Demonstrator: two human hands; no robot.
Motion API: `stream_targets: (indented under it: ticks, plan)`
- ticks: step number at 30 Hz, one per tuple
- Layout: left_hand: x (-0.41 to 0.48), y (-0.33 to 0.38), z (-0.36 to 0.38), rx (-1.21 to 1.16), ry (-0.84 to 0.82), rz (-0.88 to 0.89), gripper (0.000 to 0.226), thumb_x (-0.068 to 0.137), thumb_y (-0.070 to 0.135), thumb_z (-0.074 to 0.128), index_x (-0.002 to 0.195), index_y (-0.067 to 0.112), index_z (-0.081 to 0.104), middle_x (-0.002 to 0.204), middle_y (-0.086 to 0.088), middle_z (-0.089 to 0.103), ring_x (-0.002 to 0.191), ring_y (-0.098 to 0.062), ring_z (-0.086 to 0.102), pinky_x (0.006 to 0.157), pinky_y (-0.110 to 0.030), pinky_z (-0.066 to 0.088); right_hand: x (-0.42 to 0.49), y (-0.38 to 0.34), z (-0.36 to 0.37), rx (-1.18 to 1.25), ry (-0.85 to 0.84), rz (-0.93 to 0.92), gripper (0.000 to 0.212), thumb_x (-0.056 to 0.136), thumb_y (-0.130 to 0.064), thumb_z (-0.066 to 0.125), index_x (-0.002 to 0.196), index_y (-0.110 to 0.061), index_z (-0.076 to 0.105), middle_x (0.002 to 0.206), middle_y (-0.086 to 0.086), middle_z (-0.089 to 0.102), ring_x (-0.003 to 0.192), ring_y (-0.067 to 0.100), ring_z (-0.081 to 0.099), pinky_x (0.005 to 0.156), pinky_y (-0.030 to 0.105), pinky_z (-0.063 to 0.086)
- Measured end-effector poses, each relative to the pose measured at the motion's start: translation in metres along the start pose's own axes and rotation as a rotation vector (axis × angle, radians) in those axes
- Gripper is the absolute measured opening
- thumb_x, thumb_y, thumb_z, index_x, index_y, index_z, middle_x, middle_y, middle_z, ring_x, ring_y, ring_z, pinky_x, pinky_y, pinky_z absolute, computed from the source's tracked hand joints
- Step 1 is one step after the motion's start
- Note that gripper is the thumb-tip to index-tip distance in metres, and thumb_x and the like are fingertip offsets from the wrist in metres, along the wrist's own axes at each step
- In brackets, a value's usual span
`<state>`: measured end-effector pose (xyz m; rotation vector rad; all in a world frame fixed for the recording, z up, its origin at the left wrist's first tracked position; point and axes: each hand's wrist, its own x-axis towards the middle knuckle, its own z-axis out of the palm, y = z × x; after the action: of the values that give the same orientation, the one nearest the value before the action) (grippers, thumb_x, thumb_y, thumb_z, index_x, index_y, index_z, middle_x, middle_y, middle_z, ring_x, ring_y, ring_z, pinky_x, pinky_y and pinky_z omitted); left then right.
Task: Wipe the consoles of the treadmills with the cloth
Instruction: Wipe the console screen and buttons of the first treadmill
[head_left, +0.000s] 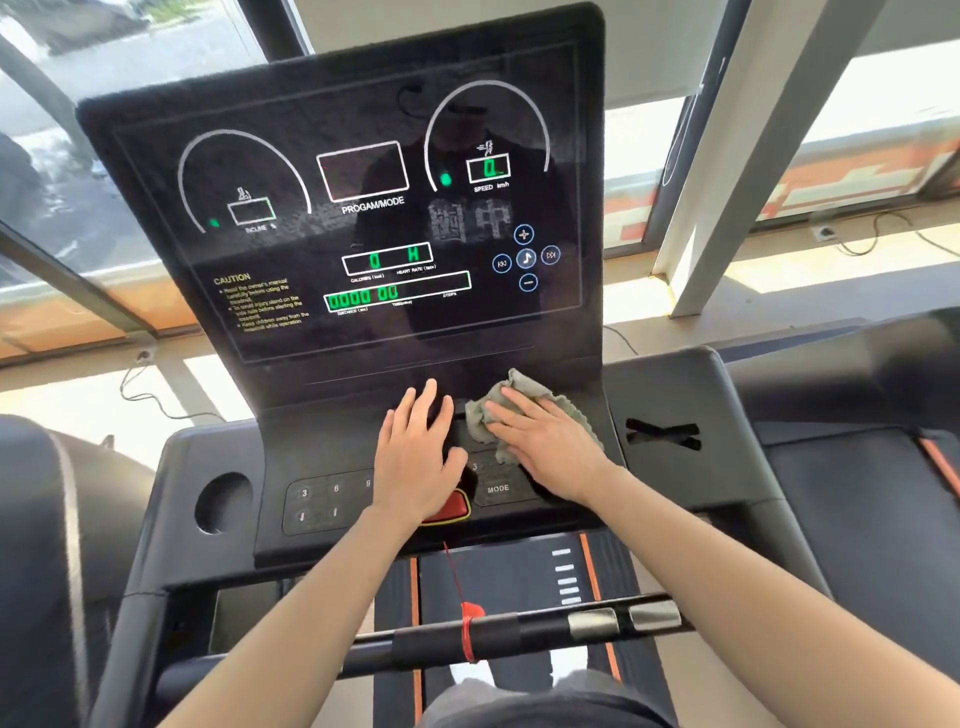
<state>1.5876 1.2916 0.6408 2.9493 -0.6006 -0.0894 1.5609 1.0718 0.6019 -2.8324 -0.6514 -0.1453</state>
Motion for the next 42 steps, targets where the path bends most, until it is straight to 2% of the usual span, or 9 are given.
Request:
stream_targets:
  ticks: [3,8,17,23,27,32,37,40,42]
  plan:
    - [0.000,-0.003,0.000,-0.022,0.011,0.009,0.067,0.087,0.037,0.033,0.149,0.018,0.048,0.166,-0.005,0.027,0.153,-0.029,0.022,0.122,-0.050,0.024,-0.028,0.023,-0.007,-0.013,0.046,0.119,0.041,0.092,-0.017,0.065,0.133,-0.019,0.063,0.150,-0.004,0.050,0.146,0.023,0.034,0.111,0.049,0.040]
    - [-0.006,-0.002,0.004,-0.069,-0.001,0.021,0.074,0.084,0.039,0.026,0.153,0.017,0.042,0.164,-0.003,0.032,0.153,-0.026,0.023,0.125,-0.047,0.017,-0.070,0.024,0.001,0.096,0.109,0.366,0.044,0.088,-0.005,0.066,0.130,-0.018,0.065,0.143,0.000,0.057,0.143,0.027,0.041,0.115,0.053,0.034]
    - [-0.008,-0.010,0.009,-0.040,-0.031,0.044,0.076,0.085,0.042,0.024,0.156,0.018,0.037,0.163,-0.001,0.033,0.153,-0.024,0.023,0.126,-0.047,0.015,-0.062,-0.071,0.030,0.070,0.039,0.053,0.052,0.077,-0.015,0.075,0.128,-0.025,0.066,0.144,-0.006,0.056,0.139,0.025,0.046,0.116,0.048,0.035]
    - [-0.009,-0.006,0.011,-0.065,-0.007,0.033,0.073,0.086,0.042,0.029,0.153,0.016,0.042,0.162,-0.004,0.036,0.152,-0.026,0.027,0.126,-0.047,0.016,-0.126,-0.012,0.010,-0.009,0.141,0.387,0.045,0.100,-0.031,0.040,0.142,-0.022,0.055,0.153,-0.001,0.045,0.145,0.028,0.037,0.116,0.049,0.031]
    - [-0.010,0.010,0.012,-0.145,0.025,0.018,0.064,0.089,0.041,0.042,0.147,0.014,0.050,0.157,-0.003,0.043,0.149,-0.026,0.032,0.123,-0.046,0.022,-0.103,0.019,-0.013,0.121,0.170,0.530,0.030,0.096,-0.016,0.059,0.125,-0.013,0.068,0.140,0.005,0.060,0.125,0.032,0.058,0.096,0.045,0.054]
    - [0.001,0.048,0.016,-0.302,0.006,0.184,0.048,0.094,0.035,0.057,0.140,0.019,0.059,0.150,0.004,0.051,0.142,-0.021,0.036,0.118,-0.042,0.031,-0.064,0.026,-0.030,0.153,0.171,0.573,0.016,0.087,-0.009,0.068,0.102,-0.013,0.075,0.113,0.003,0.071,0.088,0.031,0.061,0.078,0.040,0.055]
    - [0.020,0.085,0.021,-0.425,-0.129,0.394,0.060,0.090,0.034,0.070,0.145,0.023,0.053,0.149,0.003,0.051,0.135,-0.018,0.042,0.115,-0.033,0.035,-0.069,0.008,-0.038,0.353,0.025,0.392,0.026,0.079,-0.006,0.069,0.101,-0.018,0.072,0.100,-0.003,0.072,0.092,0.022,0.061,0.083,0.036,0.050]
    - [0.025,0.099,0.025,-0.436,-0.202,0.477,0.052,0.087,0.036,0.074,0.135,0.026,0.059,0.129,0.008,0.064,0.114,-0.015,0.053,0.101,-0.033,0.043,-0.091,0.008,-0.046,0.520,0.017,0.518,0.030,0.075,-0.009,0.065,0.100,-0.025,0.057,0.095,-0.007,0.065,0.092,0.016,0.058,0.082,0.040,0.050]
    - [0.023,0.103,0.030,-0.390,-0.176,0.474,0.036,0.087,0.038,0.075,0.120,0.025,0.068,0.114,0.010,0.066,0.103,-0.016,0.053,0.092,-0.035,0.047,-0.112,0.010,-0.045,0.401,0.045,0.568,0.037,0.073,-0.020,0.070,0.107,-0.025,0.056,0.107,-0.008,0.062,0.103,0.019,0.054,0.085,0.040,0.048]
